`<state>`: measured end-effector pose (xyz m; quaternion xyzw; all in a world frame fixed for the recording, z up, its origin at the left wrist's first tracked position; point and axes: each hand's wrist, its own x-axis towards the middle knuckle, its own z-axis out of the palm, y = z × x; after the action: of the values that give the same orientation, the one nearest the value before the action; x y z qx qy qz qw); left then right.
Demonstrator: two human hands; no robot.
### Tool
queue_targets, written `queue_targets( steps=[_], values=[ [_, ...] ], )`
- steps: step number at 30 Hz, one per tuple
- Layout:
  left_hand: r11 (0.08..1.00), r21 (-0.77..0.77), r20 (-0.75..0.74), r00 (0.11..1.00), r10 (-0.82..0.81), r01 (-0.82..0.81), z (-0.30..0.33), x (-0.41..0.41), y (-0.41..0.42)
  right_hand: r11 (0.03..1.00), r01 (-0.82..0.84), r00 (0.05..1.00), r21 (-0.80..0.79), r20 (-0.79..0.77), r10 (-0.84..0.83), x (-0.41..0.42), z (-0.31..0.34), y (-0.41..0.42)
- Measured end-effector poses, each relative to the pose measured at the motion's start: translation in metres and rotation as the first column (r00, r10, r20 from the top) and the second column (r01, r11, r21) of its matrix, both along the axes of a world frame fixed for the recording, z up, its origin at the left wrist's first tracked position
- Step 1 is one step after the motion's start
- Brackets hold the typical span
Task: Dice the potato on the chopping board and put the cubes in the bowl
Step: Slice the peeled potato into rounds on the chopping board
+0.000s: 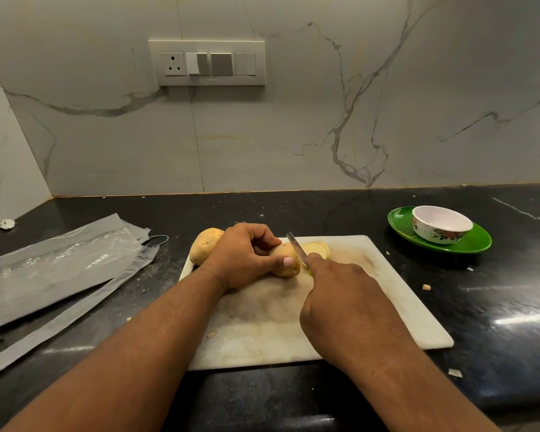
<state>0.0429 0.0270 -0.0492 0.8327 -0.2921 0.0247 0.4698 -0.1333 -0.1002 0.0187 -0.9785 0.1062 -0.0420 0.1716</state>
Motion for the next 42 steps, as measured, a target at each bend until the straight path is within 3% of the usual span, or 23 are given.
queue_targets(
  steps=[14, 21, 27, 34, 42],
  values=[
    [0.999, 0.019, 0.029, 0.999, -0.026, 0.025, -0.001, 0.002, 0.0, 0.994, 0.005, 1.0, -0.112, 0.025, -0.002, 0.017, -0.013, 0.005],
    [1.0, 0.018, 0.08, 0.997, -0.021, 0.02, -0.002, 0.0, -0.002, 0.999, 0.005, 0.998, -0.041, 0.055, -0.002, 0.022, -0.026, 0.005],
    [0.999, -0.039, 0.022, 0.999, -0.032, 0.033, -0.005, 0.002, -0.001, 0.999, -0.016, 1.0, -0.039, -0.009, 0.016, 0.0, -0.035, 0.004],
    [0.998, -0.034, 0.051, 0.998, -0.048, 0.05, -0.005, 0.0, -0.002, 0.998, 0.022, 0.997, 0.061, 0.069, -0.026, 0.028, -0.031, 0.011],
    [0.998, -0.041, 0.033, 0.998, -0.048, 0.049, -0.009, 0.004, -0.002, 0.998, 0.006, 1.0, 0.056, 0.02, -0.008, 0.014, -0.033, 0.008]
  ],
)
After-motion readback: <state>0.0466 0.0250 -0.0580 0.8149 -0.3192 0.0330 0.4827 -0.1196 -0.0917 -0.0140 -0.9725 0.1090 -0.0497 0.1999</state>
